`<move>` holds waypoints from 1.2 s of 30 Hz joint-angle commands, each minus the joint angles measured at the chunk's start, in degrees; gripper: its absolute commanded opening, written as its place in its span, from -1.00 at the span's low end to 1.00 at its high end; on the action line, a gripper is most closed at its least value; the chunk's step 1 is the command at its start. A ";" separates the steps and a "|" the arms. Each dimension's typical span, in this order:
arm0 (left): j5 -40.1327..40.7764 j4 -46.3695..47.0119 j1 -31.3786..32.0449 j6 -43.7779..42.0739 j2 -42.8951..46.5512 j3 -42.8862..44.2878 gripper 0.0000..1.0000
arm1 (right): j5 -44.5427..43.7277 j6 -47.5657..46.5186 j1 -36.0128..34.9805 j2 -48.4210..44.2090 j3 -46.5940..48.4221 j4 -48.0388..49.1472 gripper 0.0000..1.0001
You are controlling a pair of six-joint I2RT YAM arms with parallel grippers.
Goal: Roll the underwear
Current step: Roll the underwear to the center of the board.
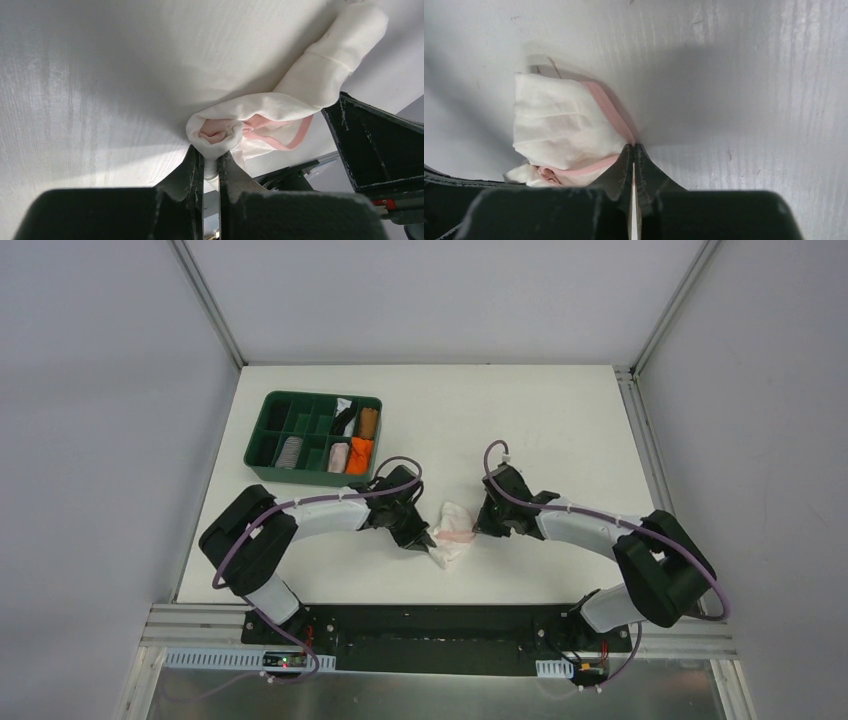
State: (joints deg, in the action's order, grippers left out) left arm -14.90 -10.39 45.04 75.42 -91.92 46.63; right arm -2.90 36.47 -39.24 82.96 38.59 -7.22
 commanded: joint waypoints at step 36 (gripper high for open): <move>0.93 -10.67 0.27 1.05 -3.44 6.28 -1.00 | -20.41 -24.95 -32.97 5.14 11.33 -3.73 -0.02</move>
State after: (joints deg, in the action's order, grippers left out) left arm -15.90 -16.27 45.04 77.06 -95.77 52.05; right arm -21.67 13.17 -71.50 85.54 48.42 -12.34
